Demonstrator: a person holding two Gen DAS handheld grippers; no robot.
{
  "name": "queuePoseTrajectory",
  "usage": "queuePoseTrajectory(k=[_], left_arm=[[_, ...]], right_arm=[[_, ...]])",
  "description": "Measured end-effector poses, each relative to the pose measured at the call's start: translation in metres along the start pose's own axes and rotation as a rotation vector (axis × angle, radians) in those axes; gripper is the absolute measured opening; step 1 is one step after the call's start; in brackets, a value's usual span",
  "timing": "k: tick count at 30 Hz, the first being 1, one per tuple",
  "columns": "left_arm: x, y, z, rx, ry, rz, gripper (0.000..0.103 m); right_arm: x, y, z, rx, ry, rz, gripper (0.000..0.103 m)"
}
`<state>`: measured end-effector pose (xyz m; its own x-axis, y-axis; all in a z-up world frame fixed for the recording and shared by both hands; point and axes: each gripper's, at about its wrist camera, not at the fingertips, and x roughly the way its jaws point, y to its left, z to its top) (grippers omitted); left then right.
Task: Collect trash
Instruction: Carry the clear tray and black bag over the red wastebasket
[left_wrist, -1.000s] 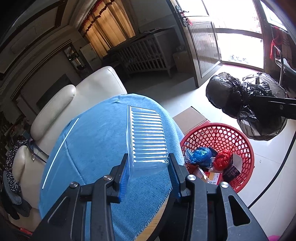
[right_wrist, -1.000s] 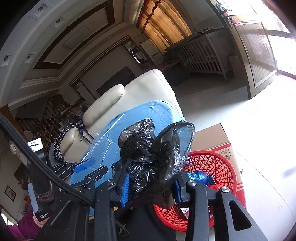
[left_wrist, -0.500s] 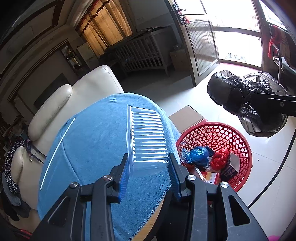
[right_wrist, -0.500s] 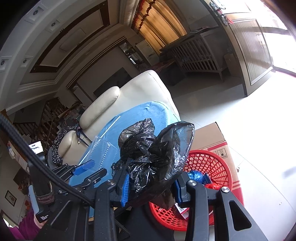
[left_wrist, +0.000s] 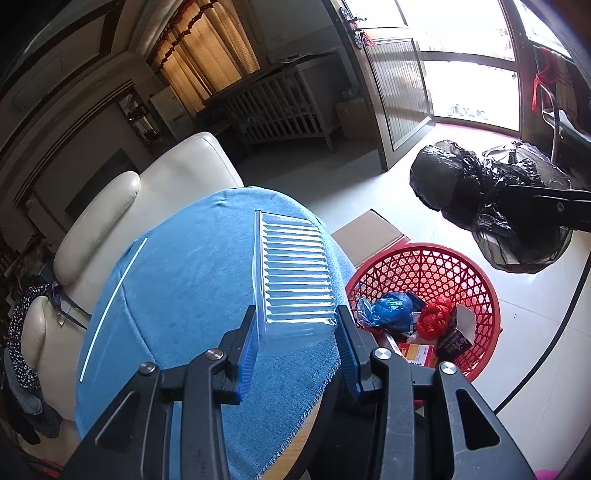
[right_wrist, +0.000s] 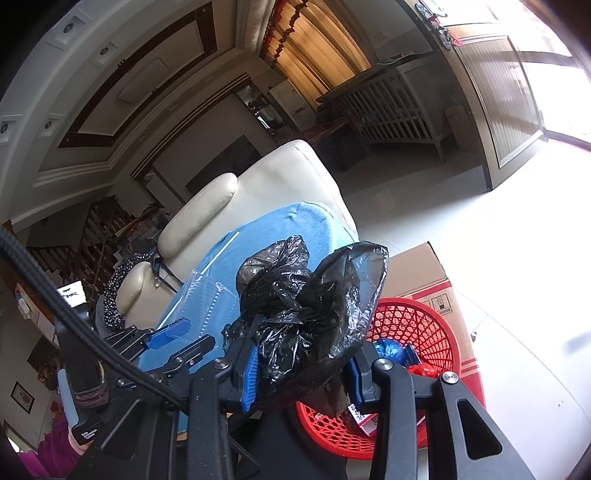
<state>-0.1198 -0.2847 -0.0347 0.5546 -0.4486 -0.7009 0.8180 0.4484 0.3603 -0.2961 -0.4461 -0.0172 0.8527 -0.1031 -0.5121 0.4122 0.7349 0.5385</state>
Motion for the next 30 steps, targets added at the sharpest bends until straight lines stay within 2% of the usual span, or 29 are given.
queuePoseTrajectory(k=[30], left_arm=[[0.007, -0.010, 0.001, 0.019, 0.019, -0.014, 0.042]], right_arm=[[-0.003, -0.012, -0.004, 0.037, 0.006, -0.018, 0.040]])
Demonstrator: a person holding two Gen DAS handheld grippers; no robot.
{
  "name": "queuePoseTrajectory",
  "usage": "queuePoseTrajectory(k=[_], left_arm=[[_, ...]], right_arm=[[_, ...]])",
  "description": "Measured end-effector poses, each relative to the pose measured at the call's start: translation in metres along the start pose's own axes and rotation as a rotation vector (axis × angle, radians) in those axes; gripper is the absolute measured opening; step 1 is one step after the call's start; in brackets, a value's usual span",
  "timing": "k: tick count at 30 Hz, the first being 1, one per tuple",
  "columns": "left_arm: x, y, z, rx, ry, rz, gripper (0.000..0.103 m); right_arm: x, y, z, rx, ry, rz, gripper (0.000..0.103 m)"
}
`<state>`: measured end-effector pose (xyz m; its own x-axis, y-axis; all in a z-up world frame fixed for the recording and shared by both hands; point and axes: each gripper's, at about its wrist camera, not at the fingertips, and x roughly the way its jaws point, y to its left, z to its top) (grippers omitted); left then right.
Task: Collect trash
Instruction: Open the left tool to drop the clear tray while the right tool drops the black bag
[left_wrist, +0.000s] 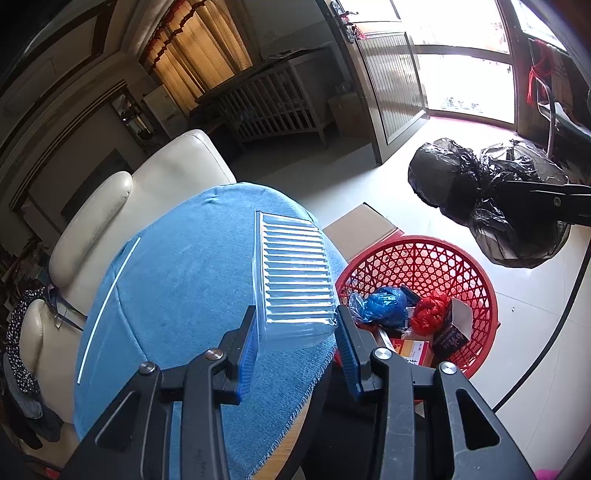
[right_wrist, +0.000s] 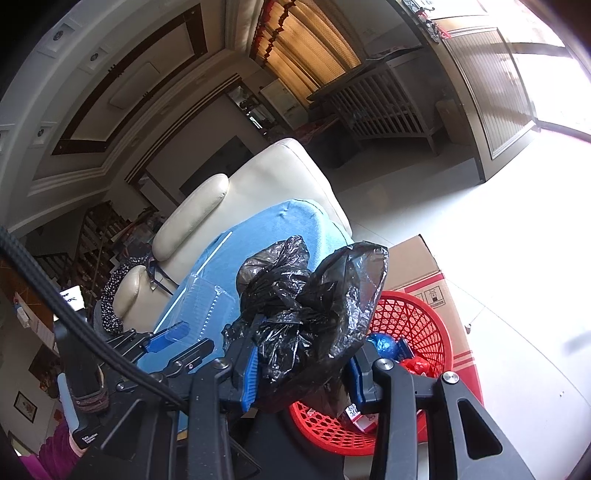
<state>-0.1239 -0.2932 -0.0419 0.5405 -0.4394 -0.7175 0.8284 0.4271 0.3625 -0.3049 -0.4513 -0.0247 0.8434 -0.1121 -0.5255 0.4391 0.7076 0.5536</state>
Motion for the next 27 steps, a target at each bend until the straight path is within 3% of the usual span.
queuePoseTrajectory(k=[27], left_arm=[[0.006, -0.009, 0.003, 0.019, -0.006, -0.010, 0.042]], right_arm=[[0.026, -0.016, -0.001, 0.079, 0.016, -0.024, 0.042]])
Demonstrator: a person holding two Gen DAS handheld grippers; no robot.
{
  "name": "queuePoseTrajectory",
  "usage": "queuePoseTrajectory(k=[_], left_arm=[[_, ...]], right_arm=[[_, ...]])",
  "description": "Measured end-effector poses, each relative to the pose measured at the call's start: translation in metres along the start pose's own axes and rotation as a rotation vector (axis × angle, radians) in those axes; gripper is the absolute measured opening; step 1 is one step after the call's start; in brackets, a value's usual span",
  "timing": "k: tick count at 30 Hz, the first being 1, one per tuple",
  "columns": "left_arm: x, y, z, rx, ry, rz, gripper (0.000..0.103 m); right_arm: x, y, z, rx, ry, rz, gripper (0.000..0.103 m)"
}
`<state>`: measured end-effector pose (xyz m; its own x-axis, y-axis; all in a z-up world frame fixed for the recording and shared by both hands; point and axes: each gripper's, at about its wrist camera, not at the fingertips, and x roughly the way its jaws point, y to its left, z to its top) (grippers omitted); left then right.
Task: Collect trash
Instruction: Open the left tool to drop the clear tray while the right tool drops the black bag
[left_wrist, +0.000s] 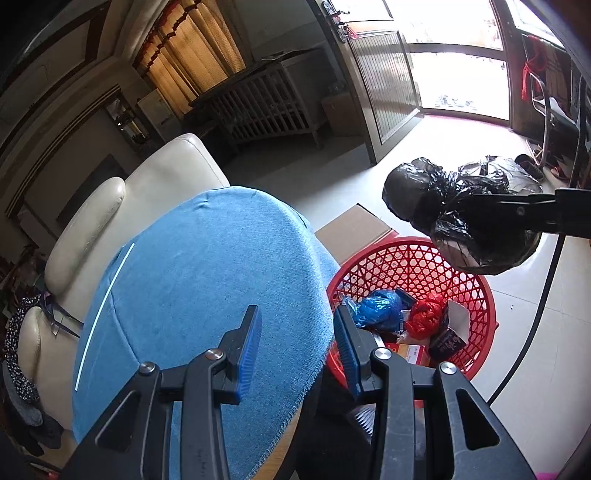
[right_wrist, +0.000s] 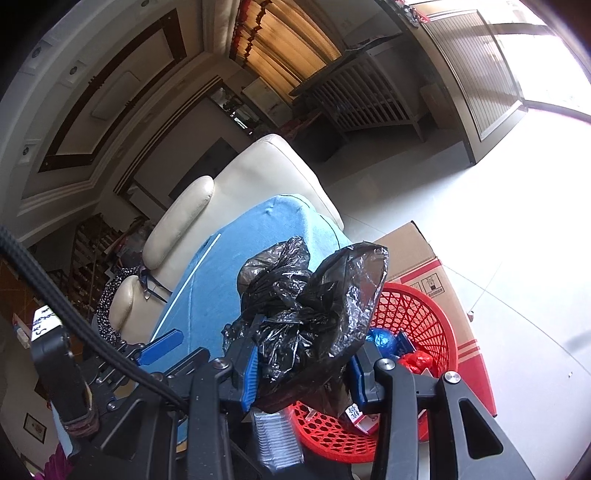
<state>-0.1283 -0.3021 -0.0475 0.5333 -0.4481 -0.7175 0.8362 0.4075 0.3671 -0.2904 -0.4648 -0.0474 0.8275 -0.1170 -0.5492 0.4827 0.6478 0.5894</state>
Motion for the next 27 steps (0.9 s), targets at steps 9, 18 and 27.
queuePoseTrajectory(k=[9, 18, 27], left_arm=[[0.000, 0.008, -0.004, -0.027, 0.010, 0.004, 0.042], [-0.001, 0.016, -0.005, -0.047, 0.006, 0.016, 0.042], [0.002, 0.025, -0.009, -0.076, 0.022, 0.045, 0.056]], right_arm=[[0.014, 0.000, -0.002, 0.007, 0.027, -0.011, 0.044], [0.037, -0.004, -0.011, 0.015, 0.078, -0.040, 0.045], [0.032, 0.001, -0.007, 0.006, 0.061, -0.035, 0.048]])
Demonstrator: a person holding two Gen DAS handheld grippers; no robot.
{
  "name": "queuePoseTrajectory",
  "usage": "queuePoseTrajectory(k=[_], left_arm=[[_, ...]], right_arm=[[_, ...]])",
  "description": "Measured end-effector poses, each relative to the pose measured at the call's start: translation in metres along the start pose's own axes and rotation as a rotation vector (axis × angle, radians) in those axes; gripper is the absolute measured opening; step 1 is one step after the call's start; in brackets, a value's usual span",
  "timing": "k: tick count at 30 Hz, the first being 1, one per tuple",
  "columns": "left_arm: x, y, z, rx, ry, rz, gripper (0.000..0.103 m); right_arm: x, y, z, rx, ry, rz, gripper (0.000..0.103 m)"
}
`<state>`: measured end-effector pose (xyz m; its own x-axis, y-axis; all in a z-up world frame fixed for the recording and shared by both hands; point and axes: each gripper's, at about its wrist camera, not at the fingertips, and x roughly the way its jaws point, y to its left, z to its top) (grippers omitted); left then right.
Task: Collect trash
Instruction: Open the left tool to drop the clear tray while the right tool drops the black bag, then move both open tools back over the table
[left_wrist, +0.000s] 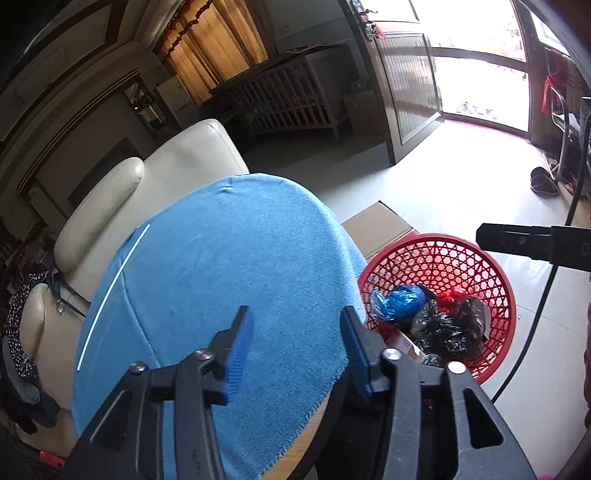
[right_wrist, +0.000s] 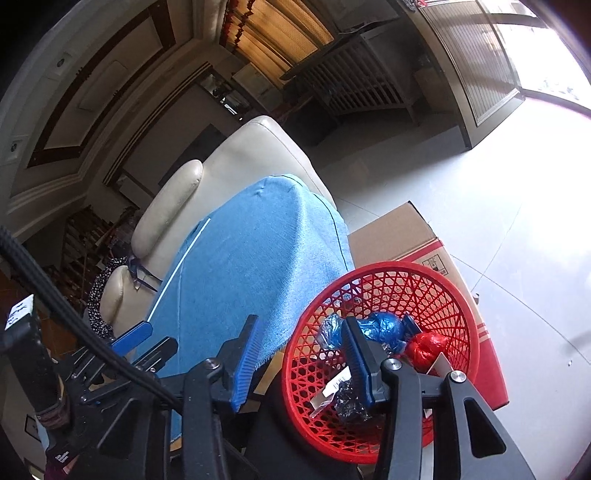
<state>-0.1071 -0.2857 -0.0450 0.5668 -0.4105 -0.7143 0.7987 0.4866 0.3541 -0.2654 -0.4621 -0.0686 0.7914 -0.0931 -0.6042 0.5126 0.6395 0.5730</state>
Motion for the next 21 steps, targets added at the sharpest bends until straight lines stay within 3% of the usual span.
queuePoseTrajectory(k=[4, 11, 16, 21], left_arm=[[-0.002, 0.012, -0.002, -0.027, -0.002, 0.021, 0.064], [-0.014, 0.050, -0.013, -0.125, -0.007, 0.064, 0.070], [-0.031, 0.089, -0.029, -0.222, -0.020, 0.127, 0.079], [-0.050, 0.128, -0.046, -0.319, -0.048, 0.210, 0.080]], right_arm=[[0.000, 0.010, 0.003, -0.020, 0.000, 0.005, 0.048], [-0.005, 0.051, 0.004, -0.133, -0.027, -0.004, 0.061], [-0.008, 0.092, 0.002, -0.242, -0.055, 0.011, 0.065], [-0.007, 0.139, -0.005, -0.345, -0.068, 0.051, 0.067]])
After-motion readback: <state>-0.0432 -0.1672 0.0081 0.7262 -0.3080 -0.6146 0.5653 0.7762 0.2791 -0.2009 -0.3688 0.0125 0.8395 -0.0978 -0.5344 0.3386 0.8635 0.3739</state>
